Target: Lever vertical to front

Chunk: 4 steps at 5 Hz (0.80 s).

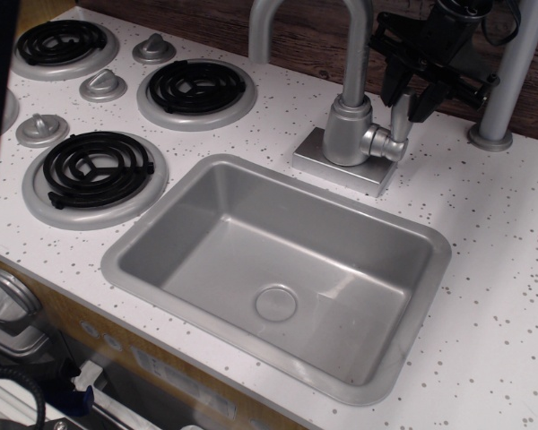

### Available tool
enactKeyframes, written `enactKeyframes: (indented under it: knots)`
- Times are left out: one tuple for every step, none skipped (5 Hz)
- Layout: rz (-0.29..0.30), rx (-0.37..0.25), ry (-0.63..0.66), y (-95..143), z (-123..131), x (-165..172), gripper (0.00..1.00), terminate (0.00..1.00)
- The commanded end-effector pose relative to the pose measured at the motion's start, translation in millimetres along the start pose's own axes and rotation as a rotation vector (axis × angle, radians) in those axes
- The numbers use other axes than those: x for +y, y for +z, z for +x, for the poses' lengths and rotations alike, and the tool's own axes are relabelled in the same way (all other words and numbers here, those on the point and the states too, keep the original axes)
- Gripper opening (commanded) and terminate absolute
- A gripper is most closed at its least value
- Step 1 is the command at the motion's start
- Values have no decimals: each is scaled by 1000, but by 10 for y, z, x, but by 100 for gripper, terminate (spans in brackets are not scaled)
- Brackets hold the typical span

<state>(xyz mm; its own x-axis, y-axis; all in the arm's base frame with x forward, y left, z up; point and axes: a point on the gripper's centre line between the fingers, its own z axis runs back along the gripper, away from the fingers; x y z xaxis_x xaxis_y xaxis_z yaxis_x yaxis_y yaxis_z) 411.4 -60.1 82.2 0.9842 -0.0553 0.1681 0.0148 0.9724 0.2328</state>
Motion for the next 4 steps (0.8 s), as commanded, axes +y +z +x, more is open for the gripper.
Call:
enactKeyframes:
  knots:
    - [-36, 17, 87, 154, -125, -33, 0, 0]
    - [-80, 14, 107, 5, -200, -18, 0, 0]
    - [-121, 9, 124, -140, -268, -13, 0, 0]
    - [-148, 2, 132, -239, -302, -2, 0, 0]
